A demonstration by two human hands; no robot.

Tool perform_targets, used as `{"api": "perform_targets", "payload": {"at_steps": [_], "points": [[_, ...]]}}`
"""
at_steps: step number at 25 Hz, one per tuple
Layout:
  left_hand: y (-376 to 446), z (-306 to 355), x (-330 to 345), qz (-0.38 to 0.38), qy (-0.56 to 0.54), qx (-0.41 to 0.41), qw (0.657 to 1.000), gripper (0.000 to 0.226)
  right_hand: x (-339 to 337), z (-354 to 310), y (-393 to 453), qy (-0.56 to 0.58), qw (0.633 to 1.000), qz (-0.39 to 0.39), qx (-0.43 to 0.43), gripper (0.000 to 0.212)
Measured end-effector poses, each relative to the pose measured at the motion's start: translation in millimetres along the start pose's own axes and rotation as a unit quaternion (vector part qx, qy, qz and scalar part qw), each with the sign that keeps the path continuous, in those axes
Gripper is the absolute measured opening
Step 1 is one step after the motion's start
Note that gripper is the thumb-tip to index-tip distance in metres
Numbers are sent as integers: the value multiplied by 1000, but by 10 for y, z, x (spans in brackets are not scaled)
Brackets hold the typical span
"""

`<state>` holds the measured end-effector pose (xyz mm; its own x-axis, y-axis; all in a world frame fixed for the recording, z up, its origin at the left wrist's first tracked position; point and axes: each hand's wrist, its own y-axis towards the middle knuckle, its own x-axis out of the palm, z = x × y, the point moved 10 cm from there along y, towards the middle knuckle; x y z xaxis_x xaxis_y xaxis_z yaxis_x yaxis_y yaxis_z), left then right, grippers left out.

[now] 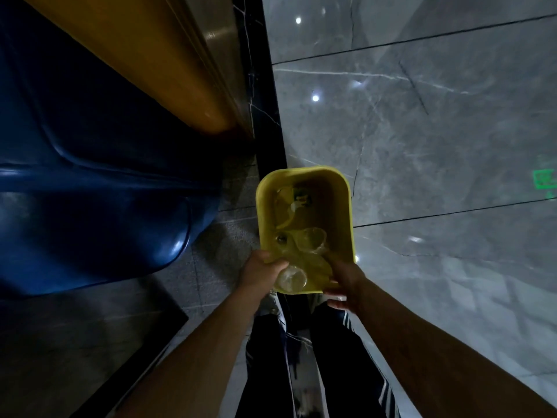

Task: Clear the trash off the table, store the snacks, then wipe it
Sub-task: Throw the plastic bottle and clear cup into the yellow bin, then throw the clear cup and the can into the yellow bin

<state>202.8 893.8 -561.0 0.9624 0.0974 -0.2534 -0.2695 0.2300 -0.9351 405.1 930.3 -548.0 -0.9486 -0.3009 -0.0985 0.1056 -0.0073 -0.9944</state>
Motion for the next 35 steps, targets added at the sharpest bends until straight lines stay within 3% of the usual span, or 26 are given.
{"api": "perform_targets", "payload": {"at_steps": [4,8,19,24,30,35], "points": [[-111,-48,-25,-17,7,11,1000,31,-6,-30,-215,-111,992,32,-55,45],[-465,59,-180,-16,53,57,997,28,5,-201,-689,-366,907,73,-193,32],[-2622,495,-981,-21,298,191,935,23,-95,-172,-2919,-514,793,102,-310,38],[-3576,434,-1234,-8,364,255,896,24,60,66,-3883,-554,749,66,-356,41],[-4216,-216,-1278,19,364,216,906,38,182,431,-4520,-639,636,60,-429,39],[-4669,-917,-1171,96,312,206,922,41,305,766,-4654,-717,535,17,-445,42]]}}
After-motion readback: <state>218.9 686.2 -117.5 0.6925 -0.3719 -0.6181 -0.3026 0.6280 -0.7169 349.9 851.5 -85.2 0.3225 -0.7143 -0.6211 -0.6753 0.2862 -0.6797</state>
